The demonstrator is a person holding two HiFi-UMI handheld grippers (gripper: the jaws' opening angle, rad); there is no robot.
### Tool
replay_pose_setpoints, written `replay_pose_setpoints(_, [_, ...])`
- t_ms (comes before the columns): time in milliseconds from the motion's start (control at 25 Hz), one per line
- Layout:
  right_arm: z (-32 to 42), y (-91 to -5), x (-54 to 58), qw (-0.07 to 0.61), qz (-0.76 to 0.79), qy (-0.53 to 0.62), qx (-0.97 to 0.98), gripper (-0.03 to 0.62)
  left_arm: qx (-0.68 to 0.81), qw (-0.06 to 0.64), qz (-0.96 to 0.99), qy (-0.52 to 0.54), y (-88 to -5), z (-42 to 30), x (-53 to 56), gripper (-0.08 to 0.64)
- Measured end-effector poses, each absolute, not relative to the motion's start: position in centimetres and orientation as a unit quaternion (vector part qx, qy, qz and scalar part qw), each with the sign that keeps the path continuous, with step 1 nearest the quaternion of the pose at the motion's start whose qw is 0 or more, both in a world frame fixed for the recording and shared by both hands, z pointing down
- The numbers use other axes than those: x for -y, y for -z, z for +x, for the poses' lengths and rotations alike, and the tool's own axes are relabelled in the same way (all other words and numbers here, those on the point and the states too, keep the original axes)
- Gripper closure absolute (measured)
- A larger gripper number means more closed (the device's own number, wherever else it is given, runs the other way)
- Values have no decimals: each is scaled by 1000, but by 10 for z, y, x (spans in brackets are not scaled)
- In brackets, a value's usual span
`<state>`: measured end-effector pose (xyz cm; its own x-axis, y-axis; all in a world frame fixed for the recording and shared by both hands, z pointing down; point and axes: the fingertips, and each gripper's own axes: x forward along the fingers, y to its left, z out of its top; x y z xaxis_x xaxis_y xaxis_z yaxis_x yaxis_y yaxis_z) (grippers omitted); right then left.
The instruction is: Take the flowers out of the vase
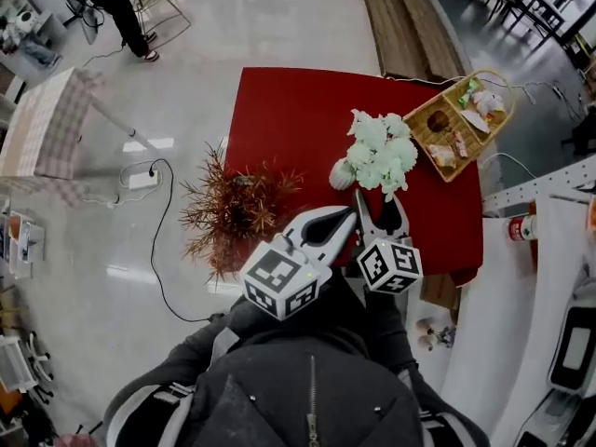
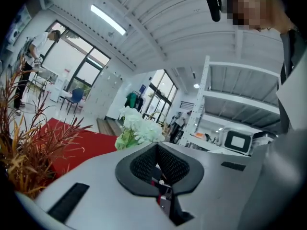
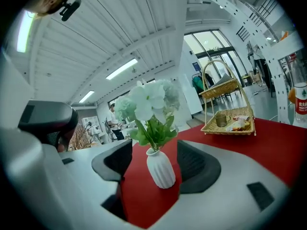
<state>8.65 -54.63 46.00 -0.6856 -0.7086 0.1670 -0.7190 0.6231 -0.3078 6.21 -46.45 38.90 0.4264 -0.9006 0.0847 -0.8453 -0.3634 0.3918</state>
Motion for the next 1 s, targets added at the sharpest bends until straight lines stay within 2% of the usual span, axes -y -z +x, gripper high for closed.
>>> replay_pose_setpoints(1000, [47, -467, 589, 4, 318, -126, 940, 333, 623, 193, 756, 53, -404, 48, 481, 551])
